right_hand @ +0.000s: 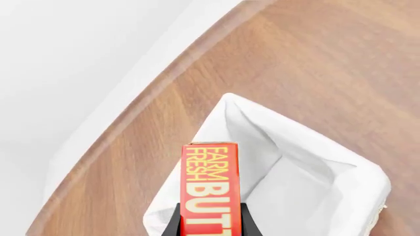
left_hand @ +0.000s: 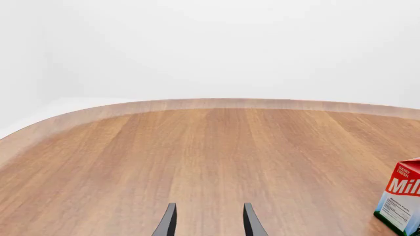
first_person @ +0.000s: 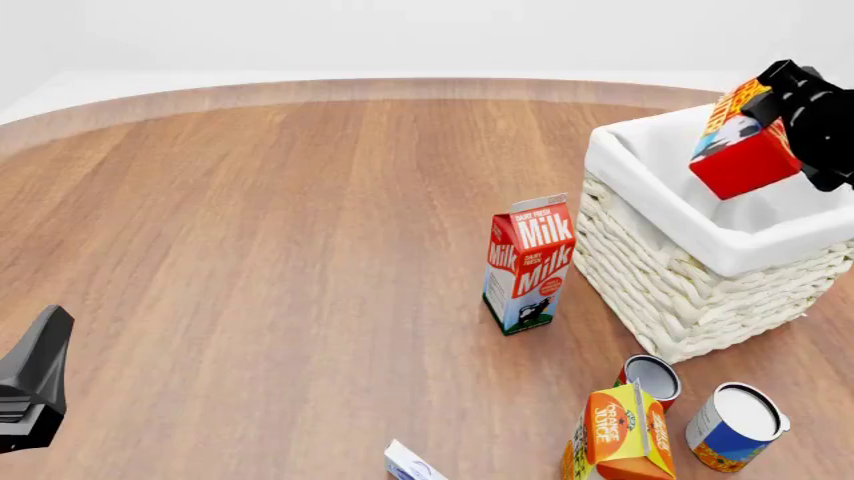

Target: Pick up the cream cheese box and the butter, and put them in the basket.

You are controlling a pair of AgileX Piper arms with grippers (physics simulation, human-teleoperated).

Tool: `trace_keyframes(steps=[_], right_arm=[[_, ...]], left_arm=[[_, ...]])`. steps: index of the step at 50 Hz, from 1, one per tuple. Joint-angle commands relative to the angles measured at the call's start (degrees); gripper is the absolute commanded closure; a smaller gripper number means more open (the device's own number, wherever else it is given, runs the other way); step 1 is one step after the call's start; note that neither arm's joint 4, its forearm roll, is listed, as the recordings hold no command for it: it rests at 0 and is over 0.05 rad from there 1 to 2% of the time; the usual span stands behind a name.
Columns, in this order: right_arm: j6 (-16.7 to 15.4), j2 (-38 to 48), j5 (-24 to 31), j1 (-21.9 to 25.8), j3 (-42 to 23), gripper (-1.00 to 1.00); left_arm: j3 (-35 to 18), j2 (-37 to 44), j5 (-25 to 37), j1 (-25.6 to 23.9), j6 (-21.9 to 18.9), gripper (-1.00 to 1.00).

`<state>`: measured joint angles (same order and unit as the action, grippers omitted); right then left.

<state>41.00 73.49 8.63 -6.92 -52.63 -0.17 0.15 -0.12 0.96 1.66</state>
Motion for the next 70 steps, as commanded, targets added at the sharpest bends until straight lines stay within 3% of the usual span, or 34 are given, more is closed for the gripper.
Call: trace_keyframes(steps=[1, 18, 38, 39, 48, 55, 66, 70], right_arm=[[-0.7, 0.6, -1.3, -0.5, -0.1, 1.00], [-3.1, 3.5, -3.8, -0.8, 1.7, 1.00], [-3.3, 3.0, -3.0, 0.0, 0.9, 1.00], [-3.2, 2.8, -2.9, 0.2, 0.8, -1.00], [-2.4, 0.2, -1.8, 0.9, 0.0, -1.00], [-2.5, -6.8, 1.8, 4.4, -2.5, -1.00], [-9.7, -16.8, 7.9, 16.9, -4.3, -1.00], [-13.8, -18.9, 10.2, 20.4, -3.9, -1.00]], left_arm=[[0.0, 0.0, 0.0, 0.0, 0.0, -1.00], [0.0, 0.0, 0.0, 0.0, 0.0, -1.00], [0.0, 0.0, 0.0, 0.0, 0.0, -1.00], [0.0, 0.0, 0.0, 0.0, 0.0, -1.00], [0.0, 0.0, 0.0, 0.0, 0.0, -1.00], [0.0, 0.0, 0.0, 0.0, 0.0, -1.00], [0.0, 0.0, 0.0, 0.0, 0.0, -1.00], [0.0, 0.0, 0.0, 0.0, 0.0, -1.00]])
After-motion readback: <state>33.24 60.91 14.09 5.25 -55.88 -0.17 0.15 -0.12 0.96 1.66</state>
